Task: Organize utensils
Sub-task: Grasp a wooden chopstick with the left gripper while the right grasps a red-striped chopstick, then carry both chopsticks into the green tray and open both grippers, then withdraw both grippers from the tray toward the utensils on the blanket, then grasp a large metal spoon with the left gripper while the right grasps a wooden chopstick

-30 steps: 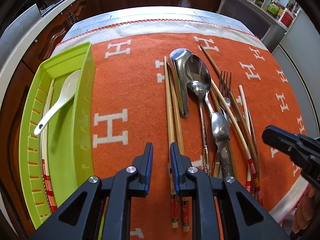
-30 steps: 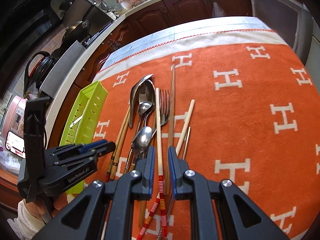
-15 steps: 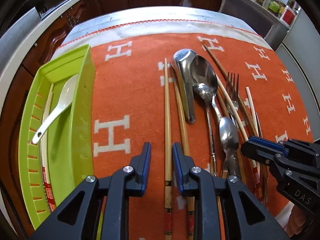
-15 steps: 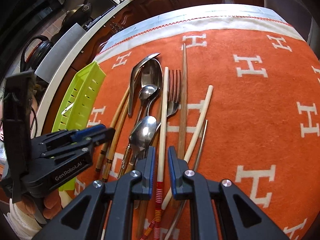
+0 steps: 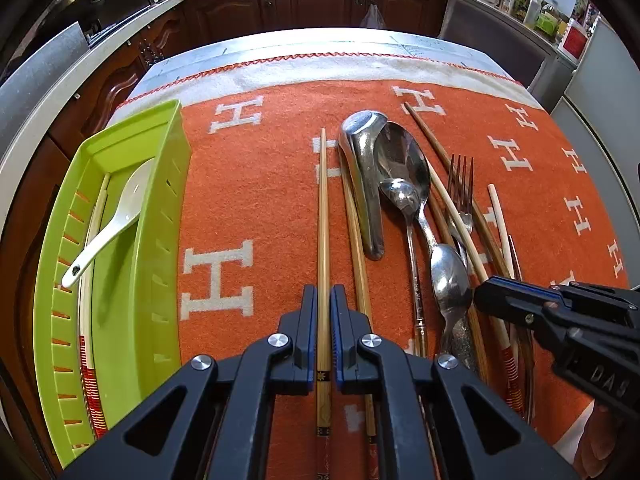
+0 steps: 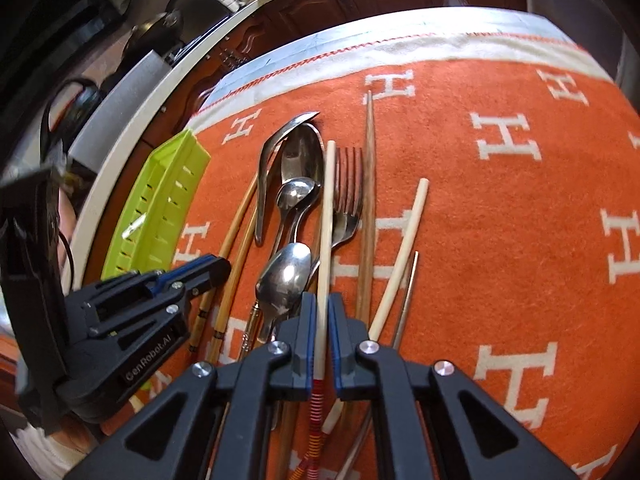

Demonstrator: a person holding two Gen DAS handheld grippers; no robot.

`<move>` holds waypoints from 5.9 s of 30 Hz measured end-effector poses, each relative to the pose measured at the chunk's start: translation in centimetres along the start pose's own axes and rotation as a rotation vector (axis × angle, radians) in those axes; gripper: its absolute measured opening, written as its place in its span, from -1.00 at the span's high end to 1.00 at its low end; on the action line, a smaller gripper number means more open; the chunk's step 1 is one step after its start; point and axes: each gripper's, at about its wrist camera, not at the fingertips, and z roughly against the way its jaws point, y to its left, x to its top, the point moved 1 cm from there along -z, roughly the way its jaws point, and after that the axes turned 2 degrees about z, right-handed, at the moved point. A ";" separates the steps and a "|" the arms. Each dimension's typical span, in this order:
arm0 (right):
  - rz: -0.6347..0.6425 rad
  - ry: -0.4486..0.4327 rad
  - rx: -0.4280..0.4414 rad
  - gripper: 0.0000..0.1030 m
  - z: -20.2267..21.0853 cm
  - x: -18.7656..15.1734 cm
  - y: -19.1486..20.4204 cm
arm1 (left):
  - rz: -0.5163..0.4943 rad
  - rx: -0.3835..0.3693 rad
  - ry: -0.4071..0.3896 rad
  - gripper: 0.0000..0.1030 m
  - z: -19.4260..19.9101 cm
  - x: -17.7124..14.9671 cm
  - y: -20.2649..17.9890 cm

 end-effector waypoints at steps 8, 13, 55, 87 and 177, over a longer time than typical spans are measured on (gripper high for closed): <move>-0.071 -0.040 0.030 0.89 1.9 -0.6 -0.2 | 0.023 -0.041 -0.049 0.93 3.0 -0.2 1.2; -0.066 -0.066 0.034 0.89 3.3 -0.7 0.8 | 0.012 -0.054 -0.087 0.93 5.6 -0.7 1.3; -0.053 0.015 0.098 0.89 -2.7 4.3 17.6 | 0.213 0.006 -0.137 0.91 7.2 -4.0 16.3; 0.063 -0.001 0.031 0.86 0.6 2.0 15.4 | 0.165 0.023 -0.140 0.78 9.4 -3.2 12.7; 0.076 -0.006 -0.135 0.83 -0.5 2.0 0.3 | 0.161 -0.104 -0.035 0.40 -2.7 8.9 2.3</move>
